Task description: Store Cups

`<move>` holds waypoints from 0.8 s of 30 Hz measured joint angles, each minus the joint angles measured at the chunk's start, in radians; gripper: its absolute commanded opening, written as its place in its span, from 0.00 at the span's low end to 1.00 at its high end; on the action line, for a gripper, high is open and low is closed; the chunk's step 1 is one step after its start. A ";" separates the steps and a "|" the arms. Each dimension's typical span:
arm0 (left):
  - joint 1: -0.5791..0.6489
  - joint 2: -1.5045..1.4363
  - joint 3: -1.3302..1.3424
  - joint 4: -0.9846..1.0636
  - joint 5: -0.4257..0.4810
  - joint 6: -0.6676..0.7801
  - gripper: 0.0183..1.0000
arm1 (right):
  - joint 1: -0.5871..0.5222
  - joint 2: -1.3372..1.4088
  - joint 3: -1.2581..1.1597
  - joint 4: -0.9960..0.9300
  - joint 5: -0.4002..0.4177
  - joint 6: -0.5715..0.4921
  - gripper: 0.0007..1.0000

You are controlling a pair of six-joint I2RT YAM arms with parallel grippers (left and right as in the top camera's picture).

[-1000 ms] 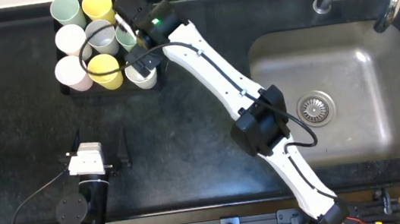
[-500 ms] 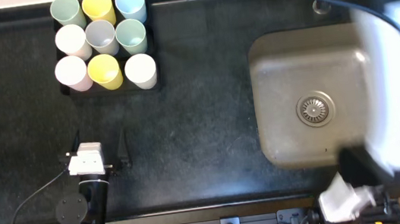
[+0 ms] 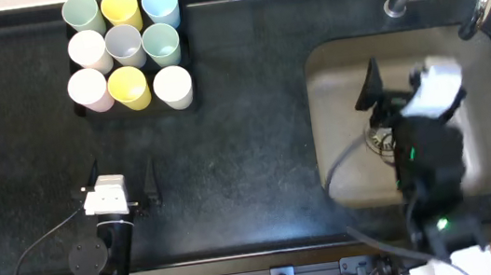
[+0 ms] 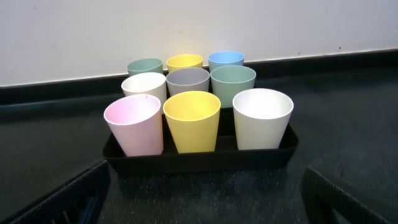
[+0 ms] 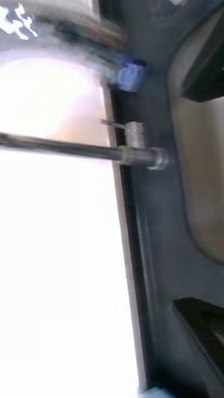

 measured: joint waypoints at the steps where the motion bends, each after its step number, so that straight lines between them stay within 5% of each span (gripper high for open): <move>1: 0.000 0.000 0.000 0.000 0.000 0.000 1.00 | 0.014 -0.035 -0.050 0.058 0.019 -0.010 1.00; 16: 0.000 0.000 0.000 0.000 0.000 0.000 1.00 | 0.110 -0.140 -0.345 0.106 0.100 -0.047 1.00; 24: 0.000 0.000 0.000 0.000 0.000 0.000 1.00 | 0.062 -0.258 -0.368 -0.138 0.100 -0.048 0.99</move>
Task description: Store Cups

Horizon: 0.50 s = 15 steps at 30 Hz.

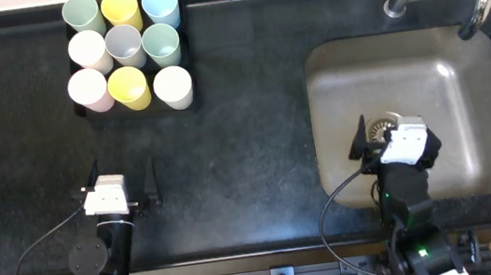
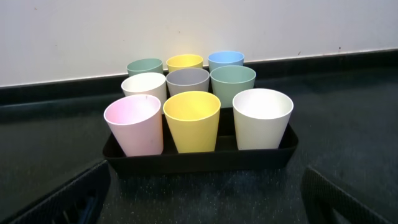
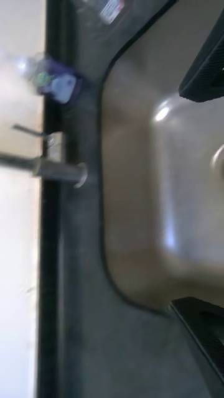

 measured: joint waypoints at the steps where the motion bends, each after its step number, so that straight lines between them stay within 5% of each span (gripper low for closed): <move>1: 0.000 0.000 0.000 0.000 0.000 0.000 1.00 | -0.010 -0.021 -0.001 -0.043 -0.001 0.000 1.00; 15: 0.000 0.000 0.000 0.000 0.000 0.000 1.00 | -0.134 -0.157 -0.009 -0.357 0.000 -0.002 1.00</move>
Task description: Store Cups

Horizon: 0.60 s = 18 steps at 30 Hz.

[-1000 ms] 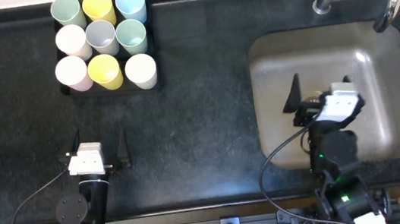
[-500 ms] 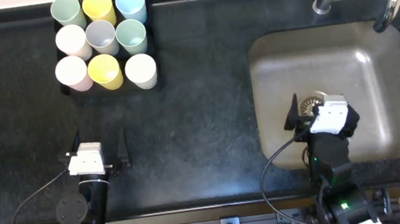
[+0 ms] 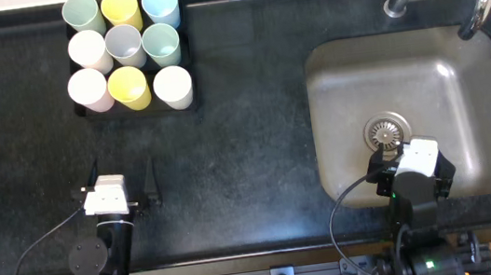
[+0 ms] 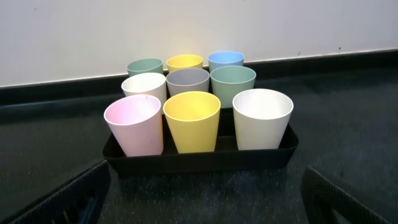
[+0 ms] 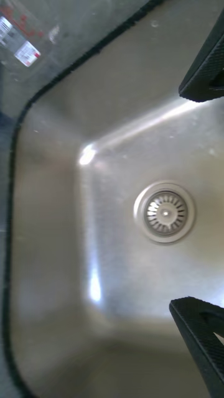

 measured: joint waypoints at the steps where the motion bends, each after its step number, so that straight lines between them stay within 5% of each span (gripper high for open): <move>1: 0.000 0.000 0.000 0.000 0.000 0.000 1.00 | 0.000 -0.018 0.000 0.000 -0.003 0.000 1.00; 5: 0.000 0.000 0.000 0.000 0.000 0.000 1.00 | -0.001 -0.102 0.000 0.002 -0.095 -0.001 1.00; 12: 0.000 0.000 0.000 0.000 0.000 0.000 1.00 | -0.019 -0.152 -0.003 0.015 -0.436 0.000 1.00; 18: 0.000 0.000 0.000 0.000 0.000 0.000 1.00 | -0.035 -0.152 -0.003 0.019 -0.539 0.003 1.00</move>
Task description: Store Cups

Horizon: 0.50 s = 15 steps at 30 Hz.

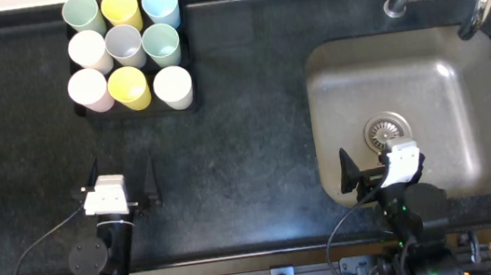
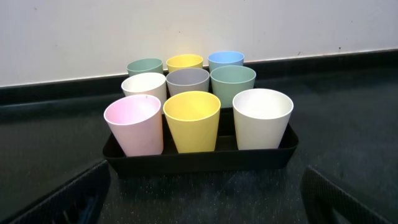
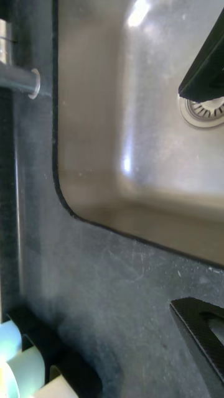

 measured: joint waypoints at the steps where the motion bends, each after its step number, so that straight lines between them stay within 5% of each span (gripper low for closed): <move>1: 0.000 0.000 0.000 0.000 0.000 0.000 1.00 | 0.000 0.000 0.000 0.000 -0.006 0.000 1.00; 15: 0.000 0.000 0.000 0.000 0.000 0.000 1.00 | 0.000 0.000 -0.001 0.012 -0.025 -0.004 1.00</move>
